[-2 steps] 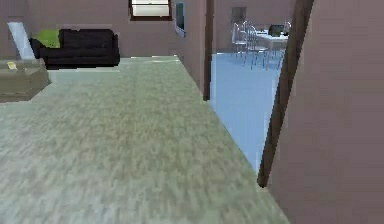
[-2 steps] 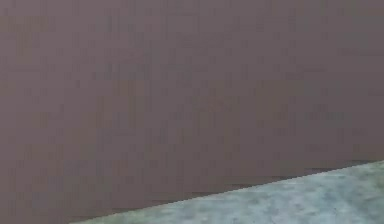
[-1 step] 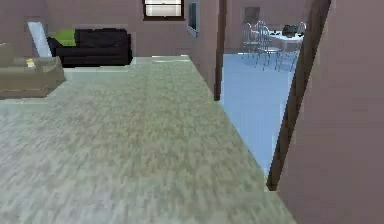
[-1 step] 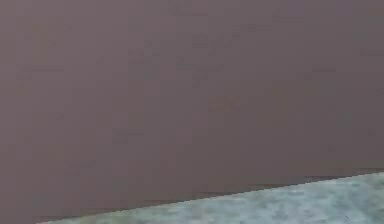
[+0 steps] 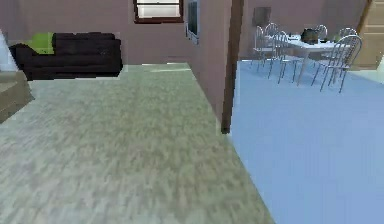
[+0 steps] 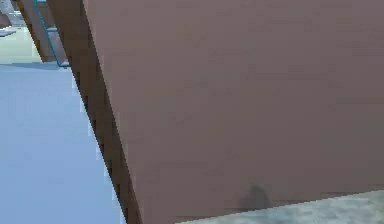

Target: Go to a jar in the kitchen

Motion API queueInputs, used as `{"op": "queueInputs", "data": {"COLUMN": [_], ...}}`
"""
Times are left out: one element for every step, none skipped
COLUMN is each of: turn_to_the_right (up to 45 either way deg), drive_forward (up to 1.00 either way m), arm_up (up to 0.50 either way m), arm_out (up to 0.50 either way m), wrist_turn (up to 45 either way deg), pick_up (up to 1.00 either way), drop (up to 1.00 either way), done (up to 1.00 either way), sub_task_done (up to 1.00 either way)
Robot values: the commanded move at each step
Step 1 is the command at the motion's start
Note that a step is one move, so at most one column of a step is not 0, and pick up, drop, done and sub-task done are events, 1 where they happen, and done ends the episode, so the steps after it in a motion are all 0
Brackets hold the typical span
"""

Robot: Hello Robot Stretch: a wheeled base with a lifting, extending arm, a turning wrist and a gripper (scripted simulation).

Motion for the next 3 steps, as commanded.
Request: {"op": "queueInputs", "data": {"turn_to_the_right": [0.0,33.0,0.0], "drive_forward": [0.45,0.00,0.45], "arm_up": [0.00,0.00,0.00], "arm_out": [0.00,0.00,0.00], "wrist_turn": [0.0,0.0,0.0], "pick_up": [0.00,0.00,0.00], "drop": [0.00,0.00,0.00], "done": [0.00,0.00,0.00], "sub_task_done": [0.00,0.00,0.00]}}
